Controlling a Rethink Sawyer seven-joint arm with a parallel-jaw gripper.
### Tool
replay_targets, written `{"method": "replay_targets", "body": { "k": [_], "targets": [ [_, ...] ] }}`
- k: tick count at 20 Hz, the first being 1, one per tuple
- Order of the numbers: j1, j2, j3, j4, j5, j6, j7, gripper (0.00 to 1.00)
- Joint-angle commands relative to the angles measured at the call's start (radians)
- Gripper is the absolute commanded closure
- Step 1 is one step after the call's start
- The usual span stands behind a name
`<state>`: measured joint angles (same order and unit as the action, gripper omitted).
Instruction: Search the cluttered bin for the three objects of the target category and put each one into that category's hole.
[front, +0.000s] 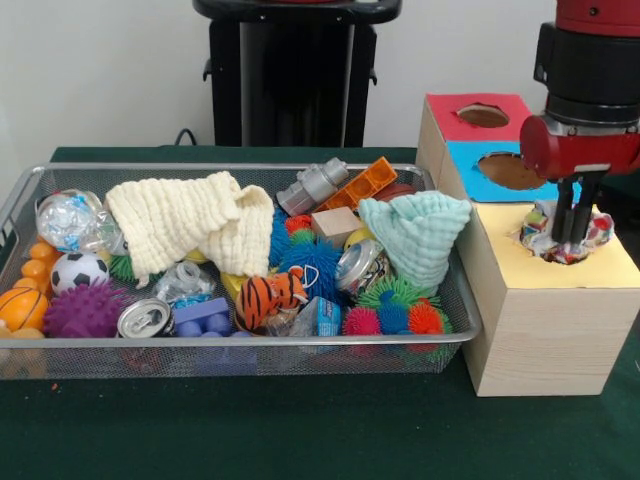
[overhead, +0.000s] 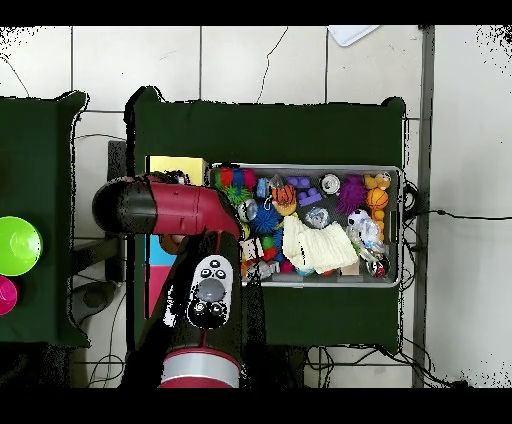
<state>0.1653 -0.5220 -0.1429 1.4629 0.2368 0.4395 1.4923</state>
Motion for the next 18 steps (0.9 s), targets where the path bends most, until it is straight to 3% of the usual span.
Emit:
{"method": "replay_targets", "body": {
  "k": [1, 10, 18],
  "targets": [
    [-0.026, 0.093, 0.008, -0.007, -0.059, -0.055, 0.149, 1.0],
    [-0.031, 0.136, -0.015, -0.036, -0.091, -0.04, 0.109, 1.0],
    [-0.057, 0.204, 0.026, -0.034, -0.082, -0.121, 0.13, 1.0]
  ]
}}
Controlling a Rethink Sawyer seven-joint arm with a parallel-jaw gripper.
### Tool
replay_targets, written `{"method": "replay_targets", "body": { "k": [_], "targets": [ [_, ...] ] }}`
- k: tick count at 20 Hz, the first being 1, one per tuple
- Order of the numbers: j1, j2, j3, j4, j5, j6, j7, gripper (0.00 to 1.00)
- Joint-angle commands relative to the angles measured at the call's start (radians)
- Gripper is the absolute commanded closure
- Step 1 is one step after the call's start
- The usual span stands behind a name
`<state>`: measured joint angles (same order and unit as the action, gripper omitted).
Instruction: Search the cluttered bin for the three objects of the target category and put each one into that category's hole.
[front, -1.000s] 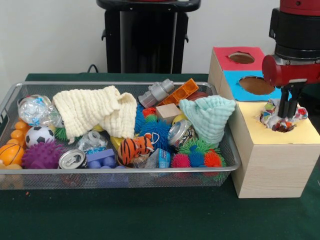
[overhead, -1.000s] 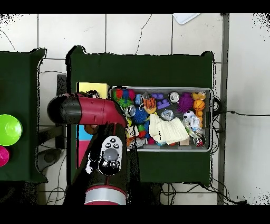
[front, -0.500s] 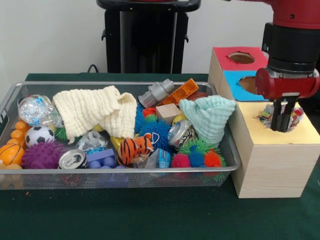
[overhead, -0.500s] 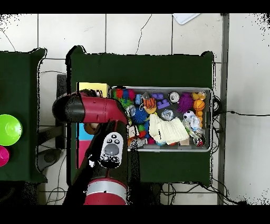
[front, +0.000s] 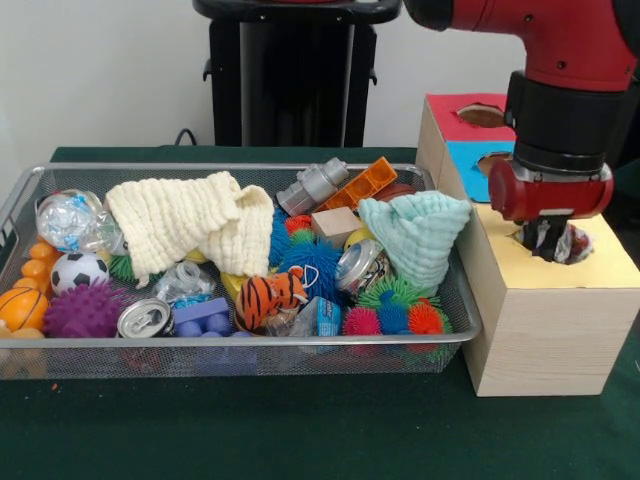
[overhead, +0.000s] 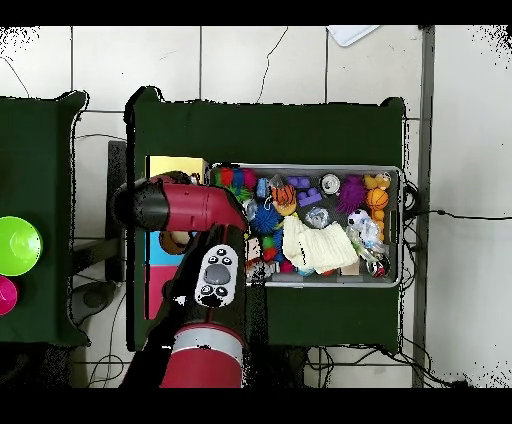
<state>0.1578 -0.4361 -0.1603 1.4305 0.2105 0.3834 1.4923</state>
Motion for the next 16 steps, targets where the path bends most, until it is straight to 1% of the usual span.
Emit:
{"method": "replay_targets", "body": {
  "k": [1, 3, 5, 6, 8, 10, 13, 16],
  "targets": [
    [-0.052, 0.126, 0.049, -0.005, -0.056, -0.076, 0.13, 1.0],
    [-0.064, 0.143, 0.067, -0.012, -0.055, -0.104, 0.129, 1.0],
    [-0.062, 0.171, 0.064, -0.03, -0.057, -0.139, 0.134, 1.0],
    [-0.077, 0.186, 0.087, -0.031, -0.058, -0.176, 0.132, 1.0],
    [-0.075, 0.223, 0.084, -0.055, -0.059, -0.214, 0.137, 1.0],
    [-0.068, 0.24, 0.072, -0.069, -0.061, -0.238, 0.141, 1.0],
    [-0.068, 0.232, 0.073, -0.059, -0.064, -0.245, 0.145, 1.0],
    [-0.061, 0.198, 0.067, -0.039, -0.063, -0.209, 0.146, 1.0]
  ]
}}
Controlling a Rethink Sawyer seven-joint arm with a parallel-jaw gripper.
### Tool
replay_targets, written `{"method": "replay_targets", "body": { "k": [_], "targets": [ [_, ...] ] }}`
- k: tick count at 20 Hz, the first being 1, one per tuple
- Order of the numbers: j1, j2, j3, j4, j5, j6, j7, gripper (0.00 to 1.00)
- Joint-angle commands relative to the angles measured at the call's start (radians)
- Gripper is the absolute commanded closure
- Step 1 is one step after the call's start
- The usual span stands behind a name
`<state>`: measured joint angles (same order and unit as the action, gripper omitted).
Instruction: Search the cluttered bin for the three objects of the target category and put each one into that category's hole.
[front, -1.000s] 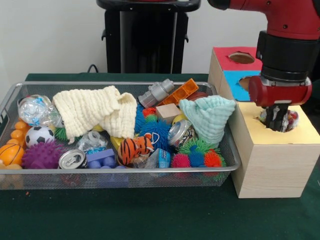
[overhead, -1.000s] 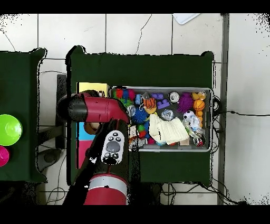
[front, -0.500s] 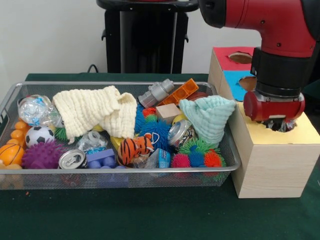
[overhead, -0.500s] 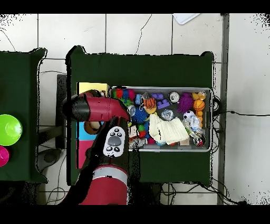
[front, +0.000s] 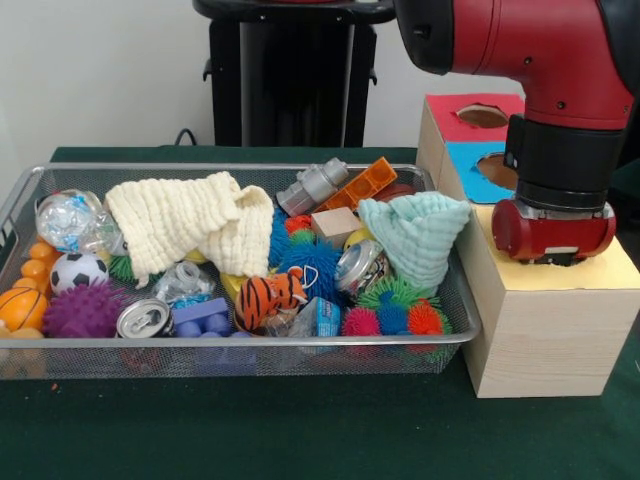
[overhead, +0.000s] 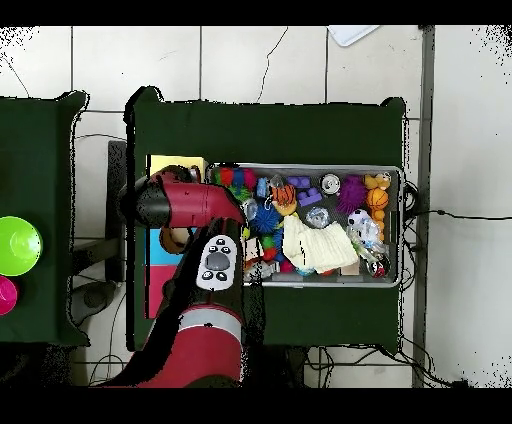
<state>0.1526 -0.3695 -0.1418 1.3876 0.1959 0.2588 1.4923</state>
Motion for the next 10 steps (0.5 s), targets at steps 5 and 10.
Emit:
{"method": "replay_targets", "body": {
  "k": [5, 10],
  "targets": [
    [0.0, -0.029, -0.028, 0.074, -0.027, 0.077, 0.176, 1.0],
    [0.069, -0.251, -0.124, 0.126, -0.018, 0.291, 0.189, 1.0]
  ]
}}
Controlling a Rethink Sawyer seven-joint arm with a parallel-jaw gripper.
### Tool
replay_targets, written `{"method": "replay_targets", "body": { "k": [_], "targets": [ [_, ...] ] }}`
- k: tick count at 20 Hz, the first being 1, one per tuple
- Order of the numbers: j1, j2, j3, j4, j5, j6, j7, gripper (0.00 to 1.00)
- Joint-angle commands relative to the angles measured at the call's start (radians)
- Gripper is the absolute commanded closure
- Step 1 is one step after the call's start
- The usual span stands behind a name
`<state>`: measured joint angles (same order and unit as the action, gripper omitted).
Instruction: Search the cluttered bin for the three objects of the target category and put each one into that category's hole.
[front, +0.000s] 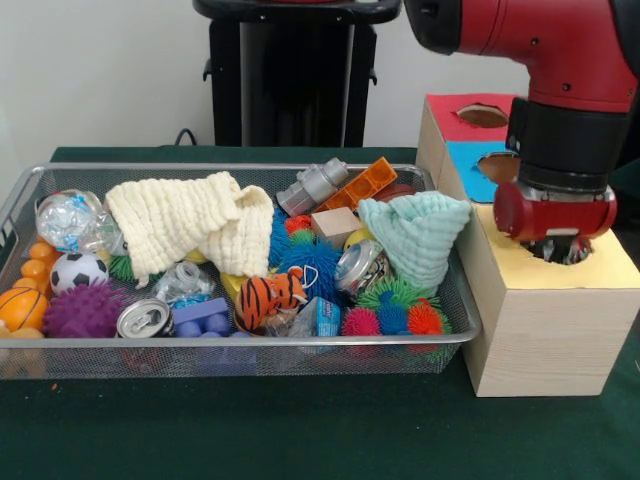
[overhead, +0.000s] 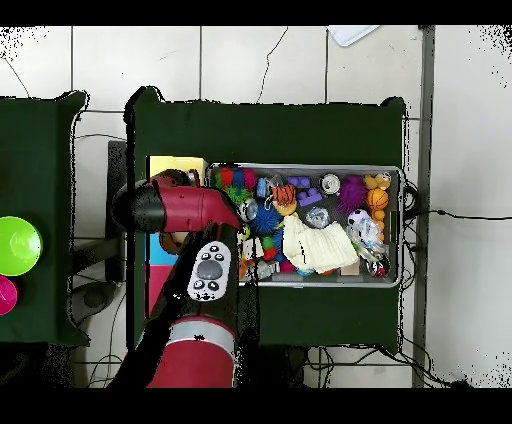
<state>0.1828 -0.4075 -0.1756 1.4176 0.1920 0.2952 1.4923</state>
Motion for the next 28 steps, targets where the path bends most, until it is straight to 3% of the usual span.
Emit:
{"method": "replay_targets", "body": {
  "k": [1, 5, 8, 14, 18, 28],
  "targets": [
    [0.049, -0.228, -0.105, 0.094, -0.008, 0.246, 0.207, 1.0],
    [0.101, -0.224, -0.204, 0.009, -0.023, 0.331, 0.233, 1.0],
    [0.104, -0.222, -0.227, -0.014, -0.013, 0.331, 0.252, 1.0],
    [0.091, -0.214, -0.212, 0.002, 0.009, 0.283, 0.257, 1.0],
    [0.069, -0.2, -0.159, 0.039, 0.027, 0.274, 0.234, 1.0],
    [0.024, -0.15, -0.073, 0.117, 0.048, 0.129, 0.228, 1.0]
  ]
}}
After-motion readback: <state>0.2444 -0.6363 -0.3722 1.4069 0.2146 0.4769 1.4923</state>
